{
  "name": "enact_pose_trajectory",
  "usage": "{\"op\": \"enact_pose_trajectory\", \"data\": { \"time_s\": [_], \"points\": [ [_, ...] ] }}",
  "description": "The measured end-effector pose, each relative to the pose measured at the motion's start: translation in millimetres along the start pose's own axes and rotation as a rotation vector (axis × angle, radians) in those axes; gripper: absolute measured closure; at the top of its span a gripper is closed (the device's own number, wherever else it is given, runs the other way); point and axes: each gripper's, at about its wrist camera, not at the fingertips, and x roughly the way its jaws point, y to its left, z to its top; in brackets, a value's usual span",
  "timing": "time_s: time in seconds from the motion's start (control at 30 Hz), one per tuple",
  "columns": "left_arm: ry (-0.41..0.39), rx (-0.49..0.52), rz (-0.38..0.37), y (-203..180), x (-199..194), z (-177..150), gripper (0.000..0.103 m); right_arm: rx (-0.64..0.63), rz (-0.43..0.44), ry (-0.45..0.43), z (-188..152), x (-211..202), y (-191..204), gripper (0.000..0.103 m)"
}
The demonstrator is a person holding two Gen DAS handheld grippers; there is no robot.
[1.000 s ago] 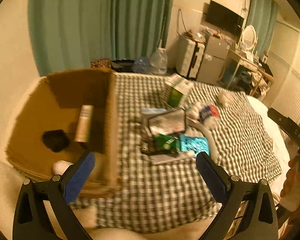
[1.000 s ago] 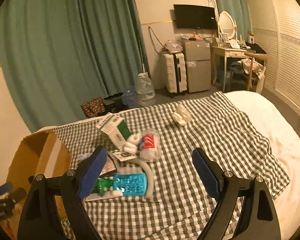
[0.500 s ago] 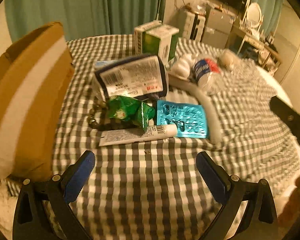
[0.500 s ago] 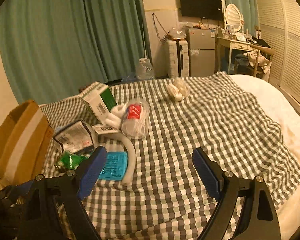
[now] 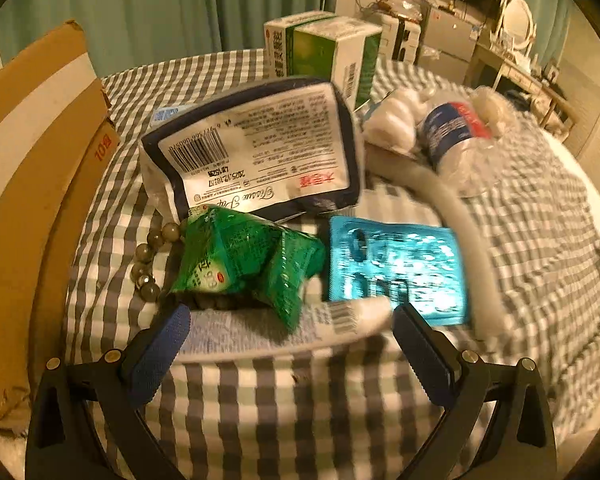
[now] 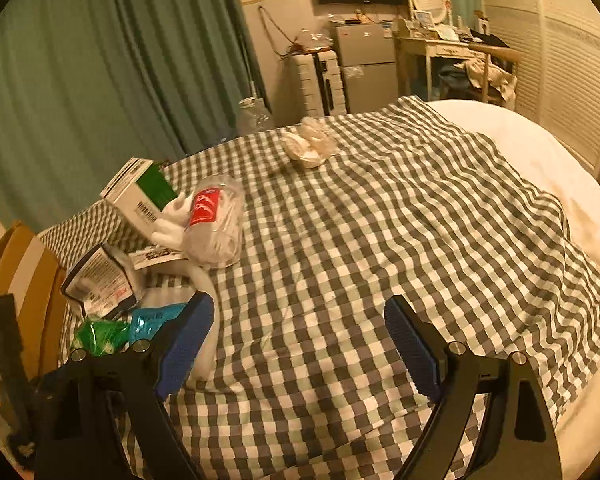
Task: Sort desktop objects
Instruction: 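Grasp the clear floss-pick jar with the right gripper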
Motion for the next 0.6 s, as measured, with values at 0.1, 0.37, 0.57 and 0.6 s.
{"op": "enact_pose_trajectory", "data": {
  "time_s": [0.1,0.37,0.57,0.6],
  "points": [
    [0.000,-0.004,-0.008,3.9,6.2,-0.4,0.000,0.012,-0.004,0.014,-0.9,2.1,-2.2,0.015],
    [-0.052,0.000,-0.081,14.8,-3.8,-6.2,0.008,-0.049,-0.016,0.036,-6.6,9.9,10.7,0.016],
    [-0.066,0.037,-0.107,16.1,-14.8,-9.3,0.023,-0.100,-0.013,0.019,-6.5,14.1,21.9,0.016],
    [-0.063,0.034,-0.114,17.0,-14.3,-7.8,0.024,-0.107,-0.008,0.016,-5.7,15.5,23.9,0.016]
  ]
}}
